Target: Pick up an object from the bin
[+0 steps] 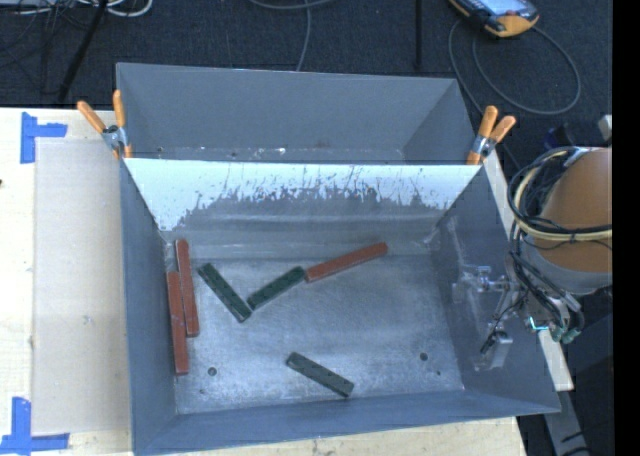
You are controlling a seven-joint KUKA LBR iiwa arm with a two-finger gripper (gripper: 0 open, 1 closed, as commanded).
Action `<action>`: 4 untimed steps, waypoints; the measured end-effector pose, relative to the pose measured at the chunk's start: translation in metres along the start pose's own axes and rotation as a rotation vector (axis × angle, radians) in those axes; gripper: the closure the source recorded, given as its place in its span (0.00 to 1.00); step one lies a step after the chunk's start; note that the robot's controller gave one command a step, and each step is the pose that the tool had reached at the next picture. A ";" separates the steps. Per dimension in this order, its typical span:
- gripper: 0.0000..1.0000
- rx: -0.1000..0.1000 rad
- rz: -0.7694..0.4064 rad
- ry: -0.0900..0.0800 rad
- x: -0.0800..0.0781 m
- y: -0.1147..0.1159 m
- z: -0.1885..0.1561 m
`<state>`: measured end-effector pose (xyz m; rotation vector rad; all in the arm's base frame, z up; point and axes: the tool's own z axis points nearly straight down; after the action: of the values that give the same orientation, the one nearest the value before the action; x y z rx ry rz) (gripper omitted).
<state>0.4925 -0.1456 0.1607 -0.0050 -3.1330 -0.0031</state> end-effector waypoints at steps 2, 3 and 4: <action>0.00 0.005 -0.065 -0.010 0.004 0.024 0.002; 0.00 0.003 -0.175 -0.009 -0.007 0.094 0.041; 0.00 0.000 -0.201 -0.001 -0.003 0.124 0.042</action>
Offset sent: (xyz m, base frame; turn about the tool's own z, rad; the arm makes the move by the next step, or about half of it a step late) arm -0.0145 0.0800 -0.0149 -0.2042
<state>0.4951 -0.0216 0.1191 0.3095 -3.1189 -0.0040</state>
